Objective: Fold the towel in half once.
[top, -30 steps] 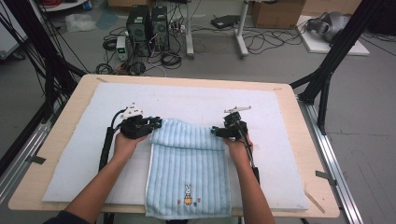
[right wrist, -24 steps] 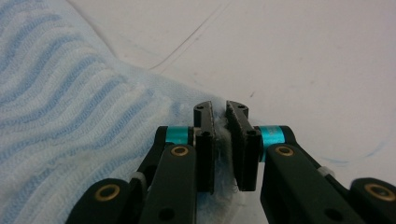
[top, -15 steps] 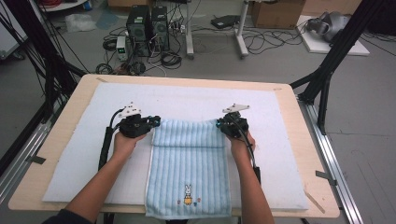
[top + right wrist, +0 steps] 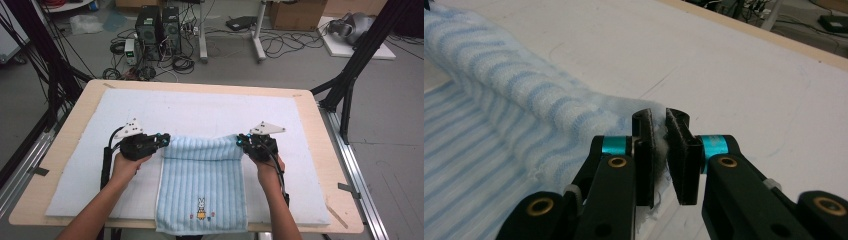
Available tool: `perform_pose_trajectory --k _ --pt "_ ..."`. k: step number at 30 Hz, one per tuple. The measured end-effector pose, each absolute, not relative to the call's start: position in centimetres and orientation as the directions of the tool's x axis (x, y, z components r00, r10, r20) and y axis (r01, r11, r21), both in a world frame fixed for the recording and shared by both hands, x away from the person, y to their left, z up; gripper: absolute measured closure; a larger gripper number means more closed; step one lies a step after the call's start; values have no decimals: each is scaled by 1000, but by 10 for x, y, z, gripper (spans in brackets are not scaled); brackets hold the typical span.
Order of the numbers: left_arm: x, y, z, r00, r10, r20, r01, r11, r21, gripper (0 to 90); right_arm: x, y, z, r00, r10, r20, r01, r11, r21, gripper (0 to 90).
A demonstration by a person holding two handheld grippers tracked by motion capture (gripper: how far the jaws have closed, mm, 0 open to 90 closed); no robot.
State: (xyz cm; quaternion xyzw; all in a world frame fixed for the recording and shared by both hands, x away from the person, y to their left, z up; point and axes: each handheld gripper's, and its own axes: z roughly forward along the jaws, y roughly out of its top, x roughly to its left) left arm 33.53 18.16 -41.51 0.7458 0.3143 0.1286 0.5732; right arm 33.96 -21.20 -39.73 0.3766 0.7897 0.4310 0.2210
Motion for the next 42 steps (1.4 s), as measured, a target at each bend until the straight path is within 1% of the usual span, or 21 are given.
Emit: perform_pose_trajectory --k 11,17,21,22,23,24,26,27,28,31,34,36,38,42 --pt "277 185 -427 795 580 -178 335 -176 926 830 286 -214 -411 -637 771 7 414 334 847 813" --pt "254 181 -433 821 548 -157 333 -236 913 828 255 -224 -415 -642 766 35 422 315 850 810" --pt "244 181 -436 835 530 -147 331 -271 904 828 236 -225 -420 -660 750 31 427 341 837 810" --pt "242 182 -436 836 527 -156 338 -269 902 823 232 -225 -420 -665 746 27 427 350 834 808" --pt "241 183 -436 836 525 -161 343 -269 900 808 228 -226 -421 -670 742 32 433 355 829 792" --pt "240 184 -436 837 525 -155 335 -267 903 786 225 -227 -421 -682 730 44 439 361 823 766" --pt "242 186 -432 819 553 -156 339 -246 908 652 219 -227 -423 -708 703 57 440 377 815 692" --pt "246 188 -430 810 562 -166 345 -227 911 615 217 -228 -423 -720 690 75 441 372 817 679" --pt "249 190 -428 798 579 -165 342 -210 916 613 217 -230 -421 -722 688 72 430 364 826 667" --pt "262 196 -422 762 622 -180 350 -161 923 597 226 -237 -414 -688 718 103 433 293 852 671" --pt "276 201 -419 736 650 -190 356 -133 925 598 244 -234 -412 -663 742 97 446 287 848 685" --pt "283 203 -419 716 667 -205 368 -111 923 596 258 -225 -418 -661 745 88 469 319 824 685" --pt "289 204 -420 703 681 -207 379 -113 918 596 265 -214 -428 -680 729 81 488 367 792 684" --pt "296 205 -425 692 694 -199 399 -138 906 591 259 -194 -444 -744 666 47 470 472 746 680"
